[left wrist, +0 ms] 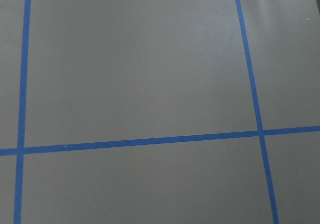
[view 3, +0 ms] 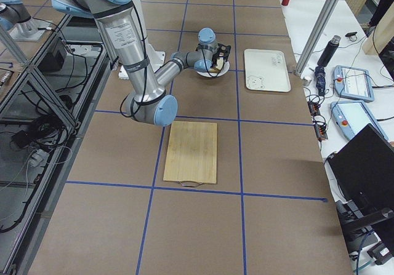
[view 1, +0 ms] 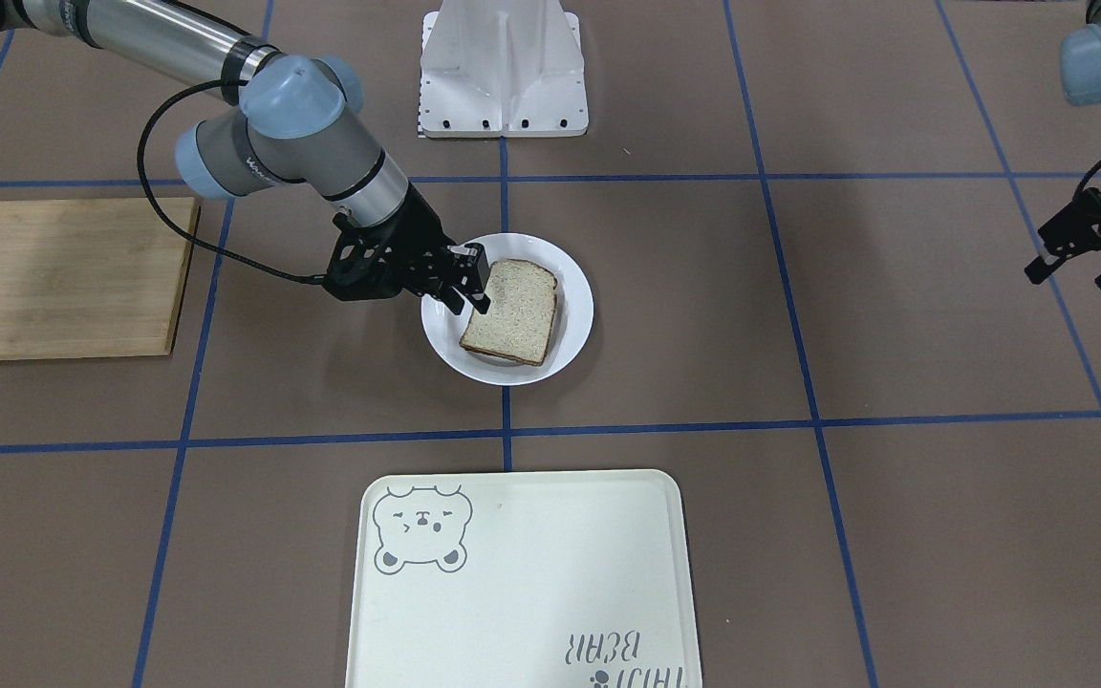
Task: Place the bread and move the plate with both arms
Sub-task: 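Raise the right gripper away from the plate while the left arm reaches toward the plate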
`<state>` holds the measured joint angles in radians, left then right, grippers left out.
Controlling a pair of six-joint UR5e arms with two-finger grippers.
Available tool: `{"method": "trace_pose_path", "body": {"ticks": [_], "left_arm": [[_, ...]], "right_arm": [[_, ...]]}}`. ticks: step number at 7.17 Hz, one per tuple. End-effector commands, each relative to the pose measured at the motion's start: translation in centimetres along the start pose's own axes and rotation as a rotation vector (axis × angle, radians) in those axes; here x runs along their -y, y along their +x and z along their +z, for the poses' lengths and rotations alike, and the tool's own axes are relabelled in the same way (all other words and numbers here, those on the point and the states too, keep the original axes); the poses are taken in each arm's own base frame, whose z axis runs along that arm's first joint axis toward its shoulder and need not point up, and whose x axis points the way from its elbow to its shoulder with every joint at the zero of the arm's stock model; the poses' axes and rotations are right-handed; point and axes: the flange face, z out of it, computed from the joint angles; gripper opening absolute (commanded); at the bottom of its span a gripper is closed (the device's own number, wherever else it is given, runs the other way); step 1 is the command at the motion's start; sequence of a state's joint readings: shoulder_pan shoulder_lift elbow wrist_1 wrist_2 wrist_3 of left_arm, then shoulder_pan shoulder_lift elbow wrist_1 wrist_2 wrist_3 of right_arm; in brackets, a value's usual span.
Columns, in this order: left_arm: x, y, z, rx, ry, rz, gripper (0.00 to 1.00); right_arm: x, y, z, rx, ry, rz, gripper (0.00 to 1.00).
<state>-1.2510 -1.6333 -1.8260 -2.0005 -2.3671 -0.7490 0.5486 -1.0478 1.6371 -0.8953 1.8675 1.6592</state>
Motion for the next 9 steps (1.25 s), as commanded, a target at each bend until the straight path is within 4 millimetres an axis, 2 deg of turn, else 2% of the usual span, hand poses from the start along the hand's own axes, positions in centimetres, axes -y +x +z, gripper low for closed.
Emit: {"method": "trace_pose_path", "body": {"ticks": [1, 2, 3, 4, 5, 6, 7, 8, 9], "left_arm": [[0.2, 10.8, 3.5, -0.081, -0.056, -0.125, 0.98], [-0.7, 15.5, 5.5, -0.101, -0.082, -0.152, 0.99], [-3.1, 22.2, 9.2, -0.093, -0.056, -0.180, 0.99], [-5.8, 27.2, 12.2, -0.099, -0.074, -0.245, 0.98], [-7.9, 31.5, 14.2, -0.123, -0.125, -0.274, 0.97], [-9.1, 33.7, 16.2, -0.121, -0.142, -0.290, 0.92], [-11.7, 35.2, 19.3, -0.134, -0.147, -0.265, 0.89], [-12.7, 35.3, 21.8, -0.183, -0.164, -0.292, 0.87], [-12.6, 35.0, 23.3, -0.221, -0.166, -0.325, 0.86]], "right_arm": [[0.8, 2.3, -4.5, 0.016, -0.002, 0.005, 1.00], [3.6, 4.3, -5.9, -0.008, 0.039, 0.025, 1.00], [6.6, 6.9, -7.3, -0.045, 0.056, -0.054, 1.00], [10.6, 9.5, -9.7, -0.110, 0.045, -0.116, 1.00], [14.2, 11.1, -12.1, -0.201, 0.030, -0.190, 1.00], [16.4, 12.9, -13.4, -0.283, 0.027, -0.268, 1.00], [17.6, 15.1, -14.2, -0.333, 0.019, -0.316, 1.00], [18.5, 17.3, -15.2, -0.369, 0.023, -0.355, 1.00], [19.3, 18.0, -16.1, -0.380, 0.032, -0.376, 1.00]]}}
